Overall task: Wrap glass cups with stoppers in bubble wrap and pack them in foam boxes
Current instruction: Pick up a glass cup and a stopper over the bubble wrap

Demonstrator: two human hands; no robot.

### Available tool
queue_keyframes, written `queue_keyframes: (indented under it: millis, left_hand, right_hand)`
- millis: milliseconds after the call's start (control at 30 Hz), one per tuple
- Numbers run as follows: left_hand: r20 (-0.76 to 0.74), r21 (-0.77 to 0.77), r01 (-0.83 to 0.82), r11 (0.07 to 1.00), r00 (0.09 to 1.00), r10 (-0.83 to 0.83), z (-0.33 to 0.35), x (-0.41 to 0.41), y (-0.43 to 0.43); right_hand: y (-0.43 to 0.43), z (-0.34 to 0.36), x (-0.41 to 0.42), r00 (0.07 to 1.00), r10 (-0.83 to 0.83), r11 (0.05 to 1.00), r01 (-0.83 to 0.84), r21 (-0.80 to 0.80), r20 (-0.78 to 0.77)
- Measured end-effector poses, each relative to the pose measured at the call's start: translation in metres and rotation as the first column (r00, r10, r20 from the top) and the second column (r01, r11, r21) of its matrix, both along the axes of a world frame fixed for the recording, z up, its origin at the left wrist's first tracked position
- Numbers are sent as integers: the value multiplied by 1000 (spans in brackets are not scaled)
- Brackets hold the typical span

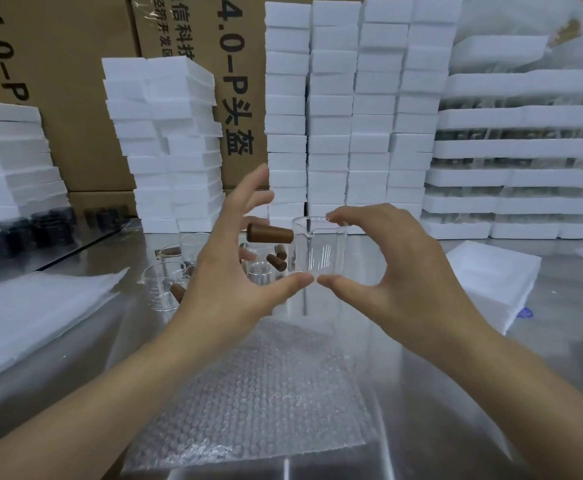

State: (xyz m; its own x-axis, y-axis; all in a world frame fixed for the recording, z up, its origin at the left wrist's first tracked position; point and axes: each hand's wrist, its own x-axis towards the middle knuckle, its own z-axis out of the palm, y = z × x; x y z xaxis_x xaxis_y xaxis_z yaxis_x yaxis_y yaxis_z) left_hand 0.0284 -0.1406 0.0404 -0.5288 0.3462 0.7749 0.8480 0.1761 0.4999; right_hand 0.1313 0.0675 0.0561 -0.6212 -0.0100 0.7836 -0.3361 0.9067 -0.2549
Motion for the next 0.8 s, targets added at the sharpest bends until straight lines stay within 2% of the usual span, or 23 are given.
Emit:
queue_keyframes:
  millis: [133, 167, 233, 300, 400, 467, 567, 700, 800]
  left_hand:
    - [-325, -133, -142, 981, 941, 92, -2, 0, -1]
    - [-361, -146, -162, 976, 927, 100, -3, 0, -1]
    - [-319, -133, -160, 978, 941, 110, -5, -1, -1]
    - [-188, -98, -113, 989, 978, 93, -3, -1, -1]
    - [19, -37, 55, 998, 998, -54, -1, -3, -1]
    - [78, -51, 105, 993, 992, -101, 0, -3, 0]
    - [35, -96, 42, 994, 999, -39, -3, 0, 0]
    - [-171, -150, -65, 986, 984, 39, -4, 4, 2]
    - [-105, -128, -60, 990, 993, 47, -2, 5, 1]
  right_hand:
    - [-3, -2, -2, 999, -29, 991, 33, 127, -37]
    - [-4, -4, -3, 999, -19, 991, 25, 132, -43]
    - [-3, -7, -4, 1000, 13, 997, -11, 71, -28]
    - [0, -9, -5, 999, 25, 999, -24, -21, 23]
    - [7, -9, -7, 997, 8, 1000, -6, -18, 73]
    - [9, -7, -6, 999, 22, 1000, -21, -11, 46]
    - [7, -5, -4, 1000, 32, 999, -32, 24, 1]
    - [0, -4, -2, 999, 18, 996, -14, 91, -41]
    - [-3, -3, 0, 999, 38, 996, -38, 76, 4]
